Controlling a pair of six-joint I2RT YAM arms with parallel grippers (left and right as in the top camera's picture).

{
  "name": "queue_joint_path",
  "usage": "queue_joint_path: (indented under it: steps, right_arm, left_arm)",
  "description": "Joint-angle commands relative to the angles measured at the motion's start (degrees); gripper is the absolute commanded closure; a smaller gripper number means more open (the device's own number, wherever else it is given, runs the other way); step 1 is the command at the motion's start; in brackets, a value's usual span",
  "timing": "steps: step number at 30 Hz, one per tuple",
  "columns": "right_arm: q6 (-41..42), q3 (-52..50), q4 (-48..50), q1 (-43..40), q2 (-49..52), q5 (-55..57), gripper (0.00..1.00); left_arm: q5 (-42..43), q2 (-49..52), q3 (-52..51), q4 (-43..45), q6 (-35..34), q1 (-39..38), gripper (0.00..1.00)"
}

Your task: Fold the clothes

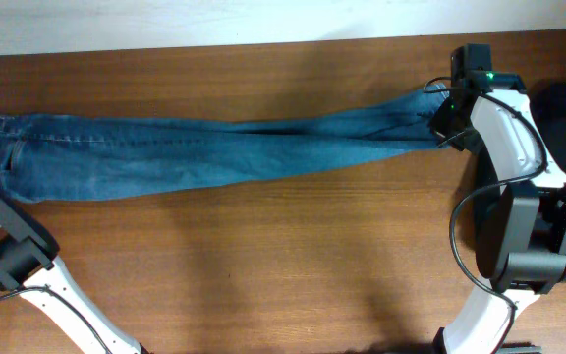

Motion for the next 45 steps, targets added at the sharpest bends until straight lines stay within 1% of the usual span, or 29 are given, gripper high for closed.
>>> queue_joint_path:
  steps: [1, 3, 4, 5, 7, 11, 14, 19, 25, 31, 32, 36, 38, 42, 45]
  right_arm:
    - [0.22, 0.96, 1.2, 0.04, 0.09, 3.23, 0.89]
    - [0.22, 1.22, 2.21, 0.04, 0.09, 3.19, 0.93]
    - [0.24, 1.6, 2.67, 0.04, 0.09, 3.15, 0.96]
    - [0.24, 1.95, 3.06, 0.04, 0.09, 3.04, 0.96]
    - [0.72, 3.08, 3.34, 0.04, 0.09, 3.04, 0.96]
    - [5.4, 5.92, 1.46, 0.02, 0.09, 4.2, 0.96]
    - [6.08, 7.76, -0.26, 0.04, 0.09, 5.2, 0.96]
    - [6.58, 11.74, -5.7, 0.02, 0.09, 6.47, 0.96]
    - [13.09, 12.39, -11.93, 0.04, 0.09, 10.36, 0.96]
    - [14.56, 12.39, -12.66, 0.04, 0.09, 10.71, 0.96]
    - [15.78, 12.39, -12.61, 0.02, 0.09, 10.8, 0.96]
    - [15.98, 12.33, -9.73, 0.04, 0.17, 10.73, 0.96]
    - [17.46, 12.33, -8.79, -0.02, 0.33, 10.75, 0.96]
    - [19.82, 12.17, -9.42, -0.46, 0.39, 10.78, 0.96]
    - [21.73, 12.17, -12.46, -1.18, 0.42, 11.08, 0.96]
  left_arm:
    - [-0.39, 0.68, 1.03, -1.2, 0.9, -0.33, 0.23]
    - [-0.39, 0.2, 1.03, -1.7, 0.9, -0.68, 0.23]
    - [-0.39, -0.11, 1.03, -1.88, 0.9, -0.79, 0.21]
    - [-0.39, -0.42, 1.03, -2.01, 0.9, -0.96, 0.18]
    - [-0.39, -1.05, 1.03, -2.16, 0.9, -1.2, 0.16]
    - [-0.39, -1.68, 1.05, -2.99, 0.9, -1.55, 0.17]
    - [-0.42, -1.68, 1.05, -4.13, 0.9, -1.57, 0.17]
    - [-0.42, -1.68, 1.05, -4.87, 0.9, -1.57, 0.16]
    - [-0.42, -1.68, 1.05, -5.33, 0.9, -1.57, 0.16]
    - [-0.42, -1.68, 1.05, -5.29, 0.9, -1.57, 0.16]
    - [-0.42, -1.68, 1.05, -5.29, 0.9, -1.57, 0.16]
    - [-0.42, -1.68, 1.05, -5.31, 0.9, -1.57, 0.16]
    - [-0.42, -1.68, 1.05, -5.31, 0.9, -1.57, 0.16]
    - [-0.42, -1.68, 1.05, -5.31, 0.9, -1.57, 0.16]
    - [-0.42, -1.68, 1.05, -5.31, 0.9, -1.57, 0.16]
